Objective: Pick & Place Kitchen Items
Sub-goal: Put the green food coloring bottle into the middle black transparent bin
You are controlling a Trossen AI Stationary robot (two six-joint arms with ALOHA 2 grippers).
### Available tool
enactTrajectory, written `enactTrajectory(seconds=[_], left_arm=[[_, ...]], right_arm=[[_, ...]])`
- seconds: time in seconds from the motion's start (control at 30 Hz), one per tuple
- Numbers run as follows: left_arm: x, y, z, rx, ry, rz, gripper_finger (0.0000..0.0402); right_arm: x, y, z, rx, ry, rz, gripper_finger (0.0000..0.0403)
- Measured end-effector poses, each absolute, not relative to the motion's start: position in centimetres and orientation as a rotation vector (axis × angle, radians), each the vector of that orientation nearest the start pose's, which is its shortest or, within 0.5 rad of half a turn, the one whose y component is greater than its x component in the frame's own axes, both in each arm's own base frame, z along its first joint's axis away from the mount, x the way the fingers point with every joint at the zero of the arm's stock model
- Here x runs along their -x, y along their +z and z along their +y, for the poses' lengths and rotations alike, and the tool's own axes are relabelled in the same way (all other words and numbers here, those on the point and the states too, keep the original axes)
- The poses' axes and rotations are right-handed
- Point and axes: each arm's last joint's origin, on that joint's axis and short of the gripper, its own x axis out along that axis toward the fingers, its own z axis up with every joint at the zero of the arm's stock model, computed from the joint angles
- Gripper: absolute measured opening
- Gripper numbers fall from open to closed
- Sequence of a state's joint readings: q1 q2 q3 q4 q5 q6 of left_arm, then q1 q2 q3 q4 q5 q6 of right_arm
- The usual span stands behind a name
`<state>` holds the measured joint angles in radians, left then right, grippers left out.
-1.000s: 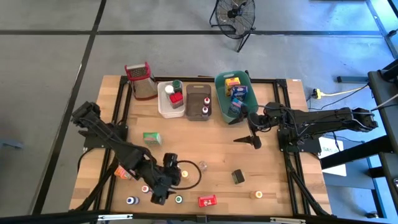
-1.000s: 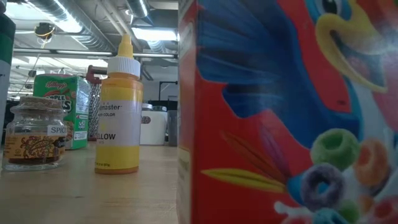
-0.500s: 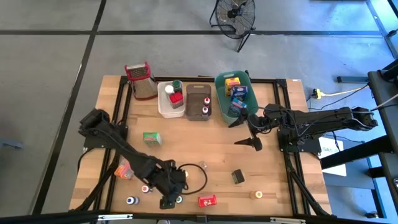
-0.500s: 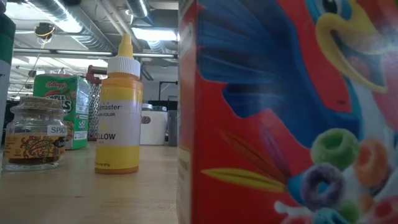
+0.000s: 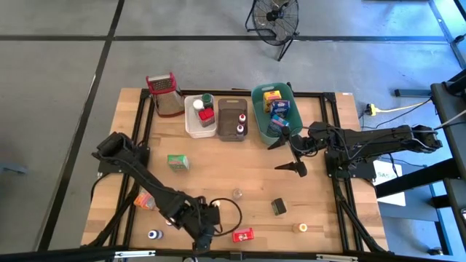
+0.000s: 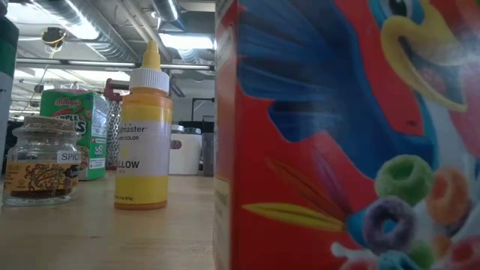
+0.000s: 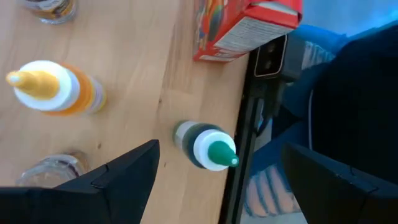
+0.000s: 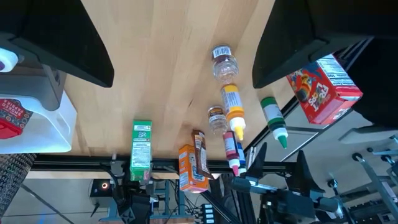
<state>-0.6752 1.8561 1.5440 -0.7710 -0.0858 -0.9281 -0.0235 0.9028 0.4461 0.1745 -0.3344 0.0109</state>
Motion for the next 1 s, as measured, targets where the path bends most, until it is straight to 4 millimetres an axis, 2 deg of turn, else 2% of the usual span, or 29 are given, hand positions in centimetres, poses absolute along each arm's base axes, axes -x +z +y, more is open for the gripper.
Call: enactTrajectory(seconds=[0.47, 0.8, 1.0], left_arm=[[-30.07, 25.29, -24.75, 0.339, 0.015, 1.109, 0.0329], [-29.83, 25.3, -25.09, 0.405, 0.047, 1.109, 0.0329], [-29.84, 25.31, -25.13, 0.372, 0.016, 1.111, 0.0329]], right_arm=[[-19.43, 23.02, 0.49, -0.061, 0.307, 0.28, 0.0385], [-19.32, 22.65, 0.5, -0.093, 0.303, 0.322, 0.0385], [-19.33, 22.67, 0.5, -0.075, 0.305, 0.317, 0.0385]])
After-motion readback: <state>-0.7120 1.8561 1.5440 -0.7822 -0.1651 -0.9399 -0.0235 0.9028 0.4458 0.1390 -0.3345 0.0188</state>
